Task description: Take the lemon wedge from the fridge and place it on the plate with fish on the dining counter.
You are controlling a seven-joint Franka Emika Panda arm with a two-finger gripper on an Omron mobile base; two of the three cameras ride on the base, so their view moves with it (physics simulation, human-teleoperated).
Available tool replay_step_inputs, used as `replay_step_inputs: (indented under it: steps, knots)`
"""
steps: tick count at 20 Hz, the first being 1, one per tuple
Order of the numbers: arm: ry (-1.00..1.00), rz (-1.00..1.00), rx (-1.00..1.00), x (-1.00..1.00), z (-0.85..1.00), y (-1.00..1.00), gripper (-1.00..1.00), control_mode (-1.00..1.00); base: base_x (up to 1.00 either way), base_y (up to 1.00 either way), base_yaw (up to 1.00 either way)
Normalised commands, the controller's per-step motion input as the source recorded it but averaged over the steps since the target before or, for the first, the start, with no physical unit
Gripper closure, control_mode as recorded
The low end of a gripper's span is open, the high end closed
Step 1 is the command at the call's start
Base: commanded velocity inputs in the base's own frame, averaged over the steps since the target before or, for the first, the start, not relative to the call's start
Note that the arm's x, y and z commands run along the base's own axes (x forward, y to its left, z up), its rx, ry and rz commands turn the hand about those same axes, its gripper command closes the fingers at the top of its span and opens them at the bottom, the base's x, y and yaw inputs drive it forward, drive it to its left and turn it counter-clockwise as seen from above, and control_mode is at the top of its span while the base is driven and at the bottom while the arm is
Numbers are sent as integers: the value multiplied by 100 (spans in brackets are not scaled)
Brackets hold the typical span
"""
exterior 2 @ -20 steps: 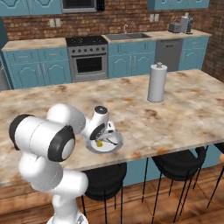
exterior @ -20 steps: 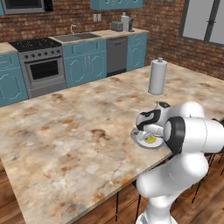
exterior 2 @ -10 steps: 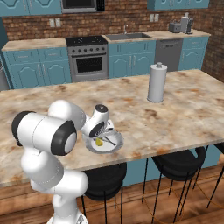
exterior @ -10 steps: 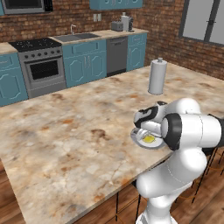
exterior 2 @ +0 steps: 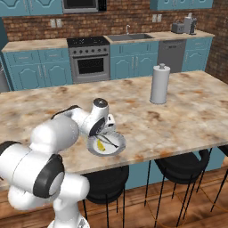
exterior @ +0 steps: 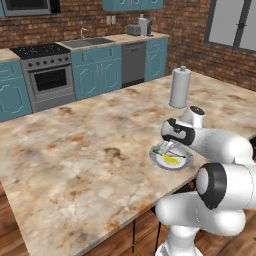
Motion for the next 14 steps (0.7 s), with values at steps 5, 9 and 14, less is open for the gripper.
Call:
replay_step_inputs:
  steps: [5, 9, 14]
  knots:
    - [-5, -1, -4, -48, 97, 15, -100, -100, 0, 0, 0]
    - [-40, -4, -11, -93, 50, 21, -100, -100, 0, 0, 0]
    - [-59, 6, -9, -93, -21, 93, -100, -100, 0, 0, 0]
